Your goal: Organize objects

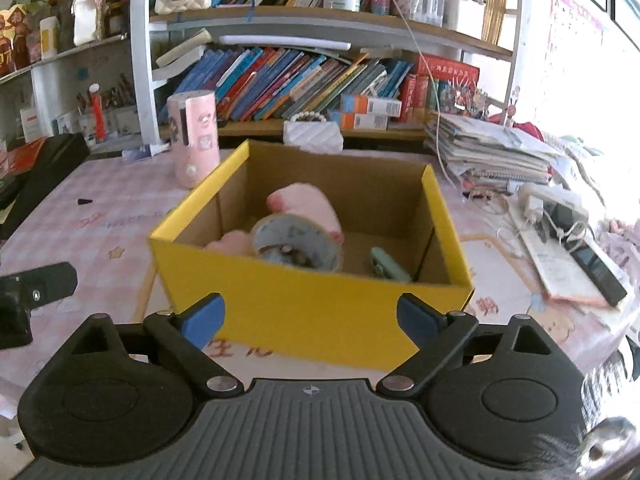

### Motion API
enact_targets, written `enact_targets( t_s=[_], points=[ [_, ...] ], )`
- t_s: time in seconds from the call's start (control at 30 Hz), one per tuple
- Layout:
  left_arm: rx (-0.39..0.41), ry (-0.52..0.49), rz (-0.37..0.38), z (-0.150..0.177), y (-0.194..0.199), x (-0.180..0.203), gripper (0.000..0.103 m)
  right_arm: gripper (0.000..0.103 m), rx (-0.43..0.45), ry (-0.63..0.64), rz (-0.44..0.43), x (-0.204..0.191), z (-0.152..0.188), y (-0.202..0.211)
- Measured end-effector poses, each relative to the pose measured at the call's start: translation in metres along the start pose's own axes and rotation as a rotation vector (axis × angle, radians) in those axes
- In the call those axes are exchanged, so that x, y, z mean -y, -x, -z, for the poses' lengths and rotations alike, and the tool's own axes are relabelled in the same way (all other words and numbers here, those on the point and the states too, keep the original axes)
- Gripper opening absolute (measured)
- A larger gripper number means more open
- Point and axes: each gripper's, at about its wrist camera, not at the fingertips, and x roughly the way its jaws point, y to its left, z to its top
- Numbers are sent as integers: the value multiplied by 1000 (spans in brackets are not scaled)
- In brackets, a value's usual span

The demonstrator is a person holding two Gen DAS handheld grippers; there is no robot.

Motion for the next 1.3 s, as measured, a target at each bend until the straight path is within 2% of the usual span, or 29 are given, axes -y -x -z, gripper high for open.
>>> enact_targets(
  t_s=[0.27, 0.4, 0.63, 1.0, 1.3],
  points=[
    [-22, 25, -25, 16, 23, -21, 103, 103, -13, -11, -5, -32, 9, 19],
    [-31, -3, -39, 26, 32, -26, 103, 103, -5, 6, 20, -45, 26, 31],
    [-23, -32, -39, 37, 44, -31, 103, 103, -42, 5, 37, -56, 49, 38],
    [-59, -52, -63, 49, 49, -33, 103, 103, -72, -2, 22, -68, 65, 45],
    [-104, -63, -122, 57, 49, -32, 103, 103, -98, -54, 41, -66, 69, 46]
  ],
)
